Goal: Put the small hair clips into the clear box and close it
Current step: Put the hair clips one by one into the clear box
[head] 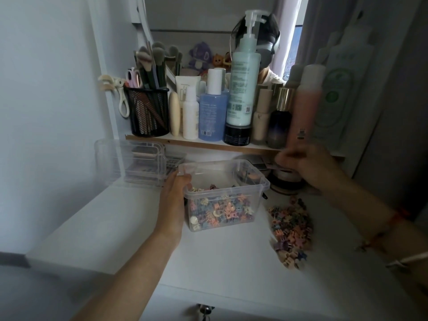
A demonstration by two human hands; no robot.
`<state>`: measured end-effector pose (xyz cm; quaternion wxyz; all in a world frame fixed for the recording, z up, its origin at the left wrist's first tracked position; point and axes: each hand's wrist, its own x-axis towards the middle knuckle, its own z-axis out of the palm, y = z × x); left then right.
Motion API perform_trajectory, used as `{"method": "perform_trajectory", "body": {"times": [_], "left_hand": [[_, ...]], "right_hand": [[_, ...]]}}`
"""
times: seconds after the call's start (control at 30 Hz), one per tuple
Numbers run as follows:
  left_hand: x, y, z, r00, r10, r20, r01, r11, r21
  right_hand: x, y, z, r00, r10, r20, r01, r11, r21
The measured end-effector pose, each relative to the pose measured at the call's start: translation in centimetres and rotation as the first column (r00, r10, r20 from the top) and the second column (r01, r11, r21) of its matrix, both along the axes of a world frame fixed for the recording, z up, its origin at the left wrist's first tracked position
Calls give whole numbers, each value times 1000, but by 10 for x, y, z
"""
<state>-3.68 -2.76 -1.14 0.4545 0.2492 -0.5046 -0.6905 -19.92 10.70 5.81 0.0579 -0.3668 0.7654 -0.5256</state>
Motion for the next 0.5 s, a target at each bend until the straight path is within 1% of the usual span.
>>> {"method": "perform_trajectory", "body": {"times": [0.03,0.1,0.17,0.23,0.27,0.33,0.37,0.4,0.5], "left_hand": [[0,0,0,1000,2,4,-2,1000,-6],[-1,0,0,1000,-1,5,1,1000,-24],[-1,1,0,1000,-9,7,9,1000,-29],[0,1,0,1000,-15,6,16,999,-29],[0,1,0,1000,-17,3,17,999,-28],[0,2,1,1000,-20,1,20,999,-28],[0,2,1,1000,-21,1,21,999,-28],[0,2,0,1000,-20,1,20,999,-28],[0,1,0,1000,-22,8,22,999,-29]], "right_hand": [[6,-2,7,997,67,23,-66,997,-50],[13,-4,13,990,142,-8,-142,989,-49],[8,-4,10,990,84,-111,-82,996,21],[-2,0,-2,970,26,-241,21,982,189],[-7,2,-10,955,58,-292,40,946,320],[-10,4,-27,919,206,-336,31,813,581],[-9,4,-33,904,266,-335,22,753,657],[-8,3,-38,895,300,-330,14,720,694],[-9,1,-41,894,292,-340,24,726,688]]}}
